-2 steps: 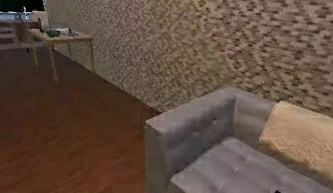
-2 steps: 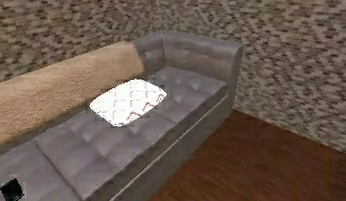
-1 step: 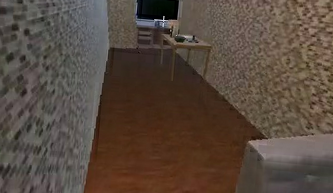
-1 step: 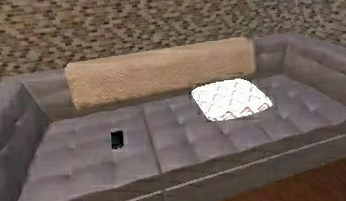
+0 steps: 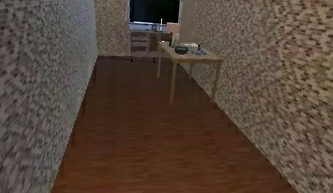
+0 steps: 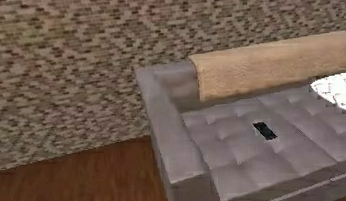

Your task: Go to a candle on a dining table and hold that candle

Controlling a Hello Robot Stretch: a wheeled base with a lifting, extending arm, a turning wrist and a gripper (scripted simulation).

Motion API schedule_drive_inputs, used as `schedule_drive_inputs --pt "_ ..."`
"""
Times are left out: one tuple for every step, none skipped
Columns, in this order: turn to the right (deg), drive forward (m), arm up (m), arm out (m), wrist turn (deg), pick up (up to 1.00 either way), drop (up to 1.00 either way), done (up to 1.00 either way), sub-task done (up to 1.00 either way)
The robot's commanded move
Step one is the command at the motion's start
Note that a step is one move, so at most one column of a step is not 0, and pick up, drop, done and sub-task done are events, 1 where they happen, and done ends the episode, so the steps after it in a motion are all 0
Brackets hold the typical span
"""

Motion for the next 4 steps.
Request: schedule_drive_inputs --pt "-3.0 0.00 0.00 0.00 0.0 0.00 0.00 0.00 0.00" --pt "0.0 1.00 0.00 0.00 0.0 0.00 0.00 0.00 0.00" --pt "0.0 1.00 0.00 0.00 0.0 0.00 0.00 0.00 0.00" --pt "-6.0 0.00 0.00 0.00 0.0 0.00 0.00 0.00 0.00"
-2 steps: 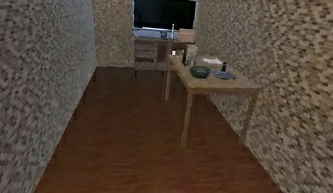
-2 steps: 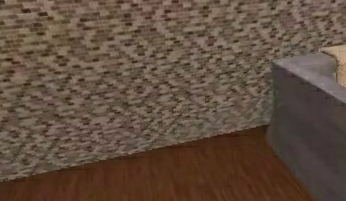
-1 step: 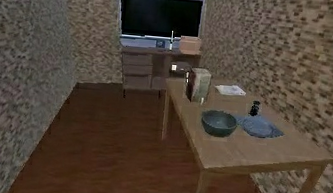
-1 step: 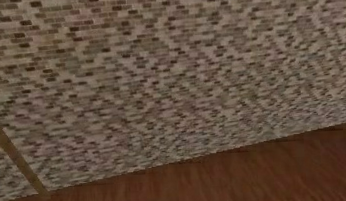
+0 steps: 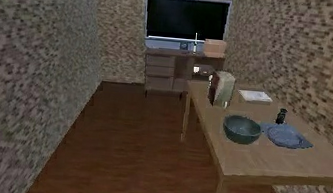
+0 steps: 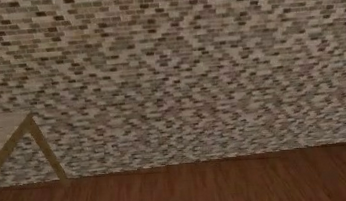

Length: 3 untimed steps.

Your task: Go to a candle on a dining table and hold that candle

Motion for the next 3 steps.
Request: schedule_drive_inputs --pt "0.0 0.05 0.00 0.00 0.0 0.00 0.00 0.00 0.00" --pt "-9.0 0.00 0.00 0.00 0.0 0.00 0.00 0.00 0.00" --pt "0.0 0.45 0.00 0.00 0.0 0.00 0.00 0.00 0.00"
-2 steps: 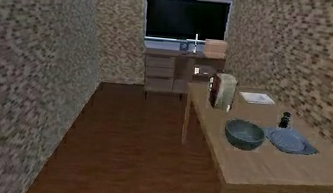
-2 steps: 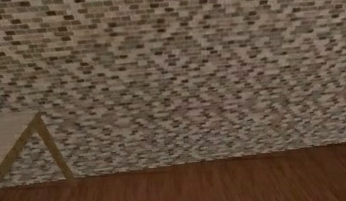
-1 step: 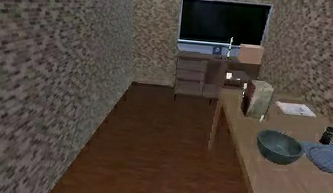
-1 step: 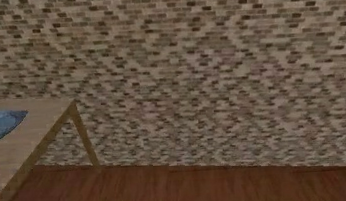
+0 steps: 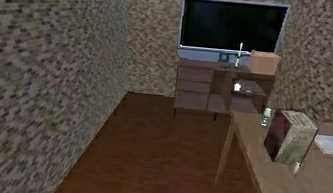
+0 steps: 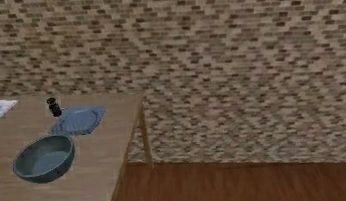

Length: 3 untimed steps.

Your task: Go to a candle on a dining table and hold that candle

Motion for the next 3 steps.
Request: schedule_drive_inputs --pt "3.0 0.00 0.00 0.00 0.0 0.00 0.00 0.00 0.00" --pt "0.0 0.60 0.00 0.00 0.0 0.00 0.00 0.00 0.00" --pt "-42.0 0.00 0.00 0.00 0.0 0.00 0.00 0.00 0.00"
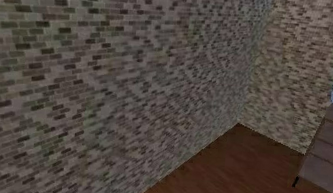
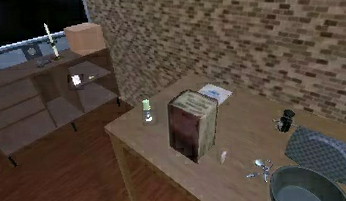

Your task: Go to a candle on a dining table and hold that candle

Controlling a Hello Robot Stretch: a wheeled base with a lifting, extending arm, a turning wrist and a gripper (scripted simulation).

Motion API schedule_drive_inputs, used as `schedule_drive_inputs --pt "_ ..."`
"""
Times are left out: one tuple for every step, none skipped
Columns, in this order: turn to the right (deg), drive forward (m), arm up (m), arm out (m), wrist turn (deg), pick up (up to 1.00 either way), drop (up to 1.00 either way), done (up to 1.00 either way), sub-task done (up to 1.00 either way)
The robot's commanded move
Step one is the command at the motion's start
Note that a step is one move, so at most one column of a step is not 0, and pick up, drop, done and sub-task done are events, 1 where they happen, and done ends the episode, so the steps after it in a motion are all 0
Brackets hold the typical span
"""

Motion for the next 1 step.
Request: schedule_drive_inputs --pt "-3.0 0.00 0.00 0.00 0.0 0.00 0.00 0.00 0.00"
